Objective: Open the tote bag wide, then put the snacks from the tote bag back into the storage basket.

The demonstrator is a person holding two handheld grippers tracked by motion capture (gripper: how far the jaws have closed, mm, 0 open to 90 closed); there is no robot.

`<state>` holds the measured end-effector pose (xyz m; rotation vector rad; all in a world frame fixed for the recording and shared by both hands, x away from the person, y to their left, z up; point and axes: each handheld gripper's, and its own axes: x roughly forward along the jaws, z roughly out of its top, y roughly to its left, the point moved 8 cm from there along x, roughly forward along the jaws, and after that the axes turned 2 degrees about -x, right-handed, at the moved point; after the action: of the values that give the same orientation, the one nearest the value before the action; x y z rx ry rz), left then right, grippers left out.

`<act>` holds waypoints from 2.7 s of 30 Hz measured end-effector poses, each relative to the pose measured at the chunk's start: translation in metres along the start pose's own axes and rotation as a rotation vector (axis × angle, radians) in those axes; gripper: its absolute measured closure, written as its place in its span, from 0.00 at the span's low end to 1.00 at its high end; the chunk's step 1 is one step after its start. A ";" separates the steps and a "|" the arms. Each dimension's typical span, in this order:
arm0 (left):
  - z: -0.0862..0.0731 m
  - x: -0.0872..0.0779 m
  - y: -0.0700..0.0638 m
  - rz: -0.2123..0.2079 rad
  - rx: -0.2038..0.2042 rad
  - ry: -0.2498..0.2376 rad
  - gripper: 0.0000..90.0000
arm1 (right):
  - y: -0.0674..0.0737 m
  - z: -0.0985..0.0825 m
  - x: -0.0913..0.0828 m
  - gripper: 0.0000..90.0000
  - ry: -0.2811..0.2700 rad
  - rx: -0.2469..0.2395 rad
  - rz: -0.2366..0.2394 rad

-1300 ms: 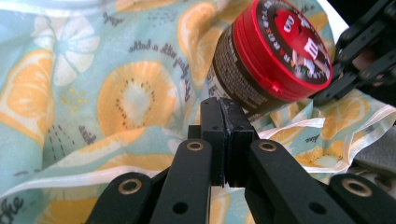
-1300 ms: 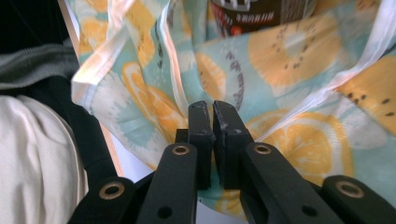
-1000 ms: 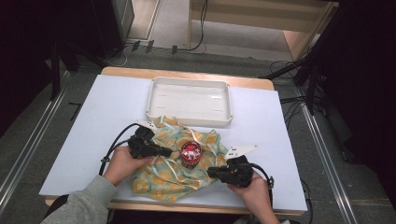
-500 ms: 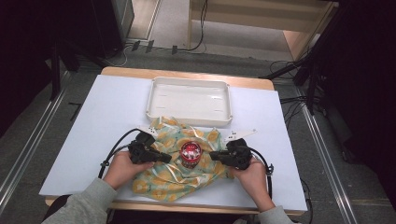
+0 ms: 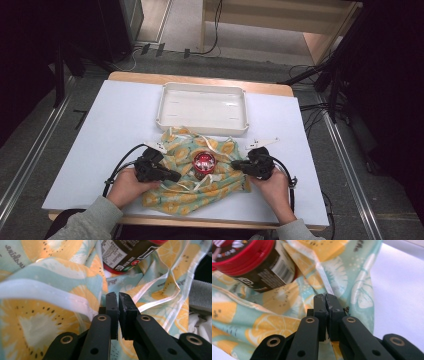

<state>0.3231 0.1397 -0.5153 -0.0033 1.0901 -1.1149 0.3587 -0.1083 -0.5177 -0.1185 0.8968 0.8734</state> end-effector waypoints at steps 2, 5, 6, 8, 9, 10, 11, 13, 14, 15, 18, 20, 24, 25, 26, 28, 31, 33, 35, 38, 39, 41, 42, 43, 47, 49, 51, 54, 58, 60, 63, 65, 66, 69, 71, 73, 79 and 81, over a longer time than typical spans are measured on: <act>0.001 -0.001 0.000 -0.003 0.005 -0.005 0.96 | 0.002 0.001 -0.001 0.99 -0.012 -0.003 0.014; 0.007 -0.006 -0.005 -0.015 0.020 -0.039 0.94 | 0.006 0.003 -0.004 0.99 -0.032 -0.014 0.026; 0.008 -0.007 -0.006 -0.020 0.020 -0.048 0.92 | 0.008 0.004 -0.006 0.98 -0.042 -0.009 0.033; 0.011 -0.010 -0.007 -0.020 0.027 -0.055 0.91 | 0.011 0.005 -0.008 0.97 -0.053 -0.016 0.044; 0.011 -0.010 -0.007 -0.020 0.027 -0.055 0.90 | 0.011 0.005 -0.008 0.97 -0.053 -0.016 0.044; 0.013 -0.013 -0.010 -0.020 0.038 -0.062 0.89 | 0.013 0.005 -0.012 0.95 -0.063 -0.016 0.050; 0.014 -0.013 -0.011 -0.024 0.042 -0.063 0.88 | 0.014 0.006 -0.013 0.95 -0.072 -0.013 0.054; 0.015 -0.015 -0.014 -0.020 0.055 -0.068 0.86 | 0.015 0.008 -0.016 0.93 -0.088 -0.013 0.062; 0.016 -0.015 -0.016 -0.019 0.058 -0.067 0.85 | 0.016 0.008 -0.018 0.93 -0.094 -0.013 0.064; 0.016 -0.016 -0.016 -0.016 0.070 -0.065 0.83 | 0.017 0.009 -0.019 0.91 -0.097 -0.015 0.066; 0.018 -0.019 -0.021 -0.013 0.081 -0.070 0.80 | 0.021 0.011 -0.022 0.88 -0.104 -0.038 0.064; 0.019 -0.021 -0.023 -0.015 0.086 -0.077 0.77 | 0.024 0.013 -0.024 0.86 -0.113 -0.053 0.069; 0.023 -0.023 -0.026 0.003 0.111 -0.086 0.70 | 0.027 0.013 -0.028 0.81 -0.125 -0.059 0.079; 0.024 -0.024 -0.027 0.009 0.120 -0.086 0.68 | 0.027 0.013 -0.029 0.79 -0.126 -0.056 0.080; 0.024 -0.025 -0.028 0.010 0.123 -0.089 0.66 | 0.027 0.012 -0.031 0.79 -0.129 -0.051 0.084; 0.027 -0.026 -0.029 0.012 0.128 -0.098 0.62 | 0.027 0.012 -0.033 0.76 -0.137 -0.052 0.084; 0.030 -0.028 -0.031 0.009 0.138 -0.104 0.58 | 0.027 0.010 -0.037 0.73 -0.139 -0.053 0.076; 0.031 -0.028 -0.032 0.008 0.140 -0.111 0.57 | 0.026 0.010 -0.038 0.73 -0.141 -0.057 0.072; 0.034 -0.028 -0.034 -0.006 0.146 -0.117 0.55 | 0.024 0.008 -0.041 0.71 -0.147 -0.048 0.064; 0.036 -0.027 -0.034 -0.009 0.152 -0.115 0.54 | 0.023 0.005 -0.042 0.70 -0.142 -0.044 0.059; 0.036 -0.027 -0.034 -0.009 0.152 -0.115 0.53 | 0.023 0.005 -0.042 0.70 -0.142 -0.044 0.059; 0.038 -0.026 -0.035 -0.010 0.152 -0.114 0.51 | 0.021 0.004 -0.043 0.68 -0.144 -0.038 0.057; 0.040 -0.025 -0.035 -0.018 0.154 -0.120 0.50 | 0.021 0.004 -0.044 0.68 -0.146 -0.041 0.055; 0.041 -0.025 -0.035 -0.021 0.154 -0.118 0.50 | 0.021 0.003 -0.044 0.67 -0.147 -0.043 0.056; 0.044 -0.025 -0.035 -0.019 0.168 -0.118 0.48 | 0.021 0.001 -0.045 0.67 -0.142 -0.038 0.054; 0.046 -0.024 -0.034 -0.021 0.167 -0.116 0.48 | 0.020 0.000 -0.045 0.67 -0.140 -0.037 0.050; 0.048 -0.024 -0.034 -0.026 0.168 -0.125 0.48 | 0.019 -0.002 -0.045 0.66 -0.137 -0.036 0.050; 0.050 -0.021 -0.034 -0.042 0.173 -0.126 0.47 | 0.019 -0.003 -0.045 0.66 -0.134 -0.027 0.051; 0.053 -0.016 -0.033 -0.057 0.203 -0.127 0.43 | 0.017 -0.004 -0.044 0.65 -0.133 -0.023 0.051; 0.054 -0.013 -0.033 -0.055 0.216 -0.127 0.40 | 0.016 -0.004 -0.044 0.65 -0.132 -0.021 0.051; 0.055 -0.010 -0.031 -0.056 0.233 -0.130 0.37 | 0.016 -0.005 -0.044 0.65 -0.131 -0.020 0.051; 0.055 -0.006 -0.029 -0.059 0.240 -0.124 0.35 | 0.015 -0.005 -0.044 0.65 -0.131 -0.020 0.051; 0.055 -0.005 -0.028 -0.055 0.245 -0.121 0.35 | 0.015 -0.005 -0.044 0.65 -0.130 -0.020 0.050; 0.054 -0.002 -0.026 -0.049 0.254 -0.112 0.33 | 0.015 -0.005 -0.044 0.64 -0.130 -0.018 0.051; 0.053 -0.001 -0.025 -0.045 0.263 -0.109 0.32 | 0.015 -0.005 -0.044 0.64 -0.129 -0.017 0.051; 0.053 0.002 -0.024 -0.043 0.271 -0.107 0.32 | 0.015 -0.005 -0.043 0.64 -0.127 -0.017 0.055; 0.049 0.011 -0.020 -0.060 0.263 -0.096 0.33 | 0.015 -0.005 -0.042 0.64 -0.128 -0.016 0.056; 0.047 0.015 -0.017 -0.050 0.270 -0.087 0.33 | 0.015 -0.005 -0.043 0.64 -0.128 -0.015 0.056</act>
<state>0.3438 0.0970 -0.4930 0.1331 0.8605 -1.2883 0.3312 -0.1266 -0.4863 -0.0506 0.7773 0.9294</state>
